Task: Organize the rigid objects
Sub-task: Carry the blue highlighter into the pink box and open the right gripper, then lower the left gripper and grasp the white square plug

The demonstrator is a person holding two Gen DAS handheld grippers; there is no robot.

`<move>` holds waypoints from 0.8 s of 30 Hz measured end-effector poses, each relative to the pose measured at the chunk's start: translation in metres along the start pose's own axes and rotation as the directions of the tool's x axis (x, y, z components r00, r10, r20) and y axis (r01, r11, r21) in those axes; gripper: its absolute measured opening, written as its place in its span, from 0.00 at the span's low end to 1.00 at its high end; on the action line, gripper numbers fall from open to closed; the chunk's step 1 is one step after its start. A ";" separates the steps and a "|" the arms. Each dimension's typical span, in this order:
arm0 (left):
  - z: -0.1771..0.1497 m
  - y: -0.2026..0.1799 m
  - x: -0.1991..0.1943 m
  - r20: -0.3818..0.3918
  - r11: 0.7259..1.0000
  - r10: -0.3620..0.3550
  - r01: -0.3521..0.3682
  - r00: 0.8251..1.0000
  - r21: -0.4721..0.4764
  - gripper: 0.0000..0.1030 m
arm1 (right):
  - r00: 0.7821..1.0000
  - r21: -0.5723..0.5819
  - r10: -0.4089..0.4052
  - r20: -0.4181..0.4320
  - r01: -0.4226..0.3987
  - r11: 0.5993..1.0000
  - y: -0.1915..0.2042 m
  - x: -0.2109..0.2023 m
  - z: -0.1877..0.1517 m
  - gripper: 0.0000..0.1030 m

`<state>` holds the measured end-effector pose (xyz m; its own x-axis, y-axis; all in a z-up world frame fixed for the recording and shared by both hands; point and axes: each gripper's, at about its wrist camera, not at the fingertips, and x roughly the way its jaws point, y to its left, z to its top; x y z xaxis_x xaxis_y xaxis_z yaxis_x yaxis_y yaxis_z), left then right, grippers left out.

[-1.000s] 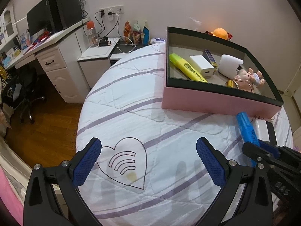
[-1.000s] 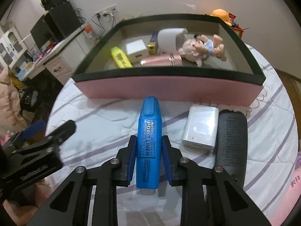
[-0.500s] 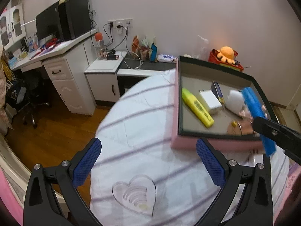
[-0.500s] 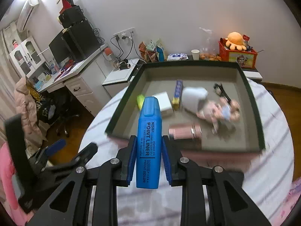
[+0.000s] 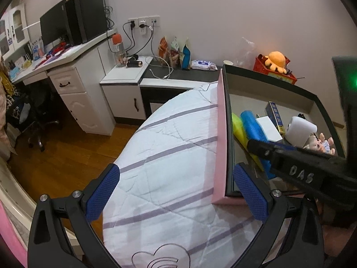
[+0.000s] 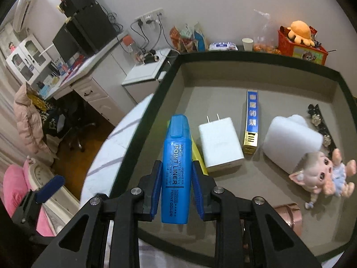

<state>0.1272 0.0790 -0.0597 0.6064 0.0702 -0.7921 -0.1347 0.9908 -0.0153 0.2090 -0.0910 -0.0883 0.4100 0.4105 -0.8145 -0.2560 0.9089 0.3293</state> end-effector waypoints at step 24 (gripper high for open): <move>-0.050 -0.080 -0.047 -0.058 0.985 -0.130 0.136 0.990 0.103 1.00 | 0.969 0.111 -0.106 0.223 0.083 0.990 -0.059 -0.156 -0.076 0.78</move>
<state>0.0707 -0.0091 -0.0519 0.5721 -0.0664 -0.8175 0.0308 0.9978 -0.0595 0.0941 -0.2145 -0.0173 0.6192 0.3181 -0.7179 -0.1226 0.9422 0.3118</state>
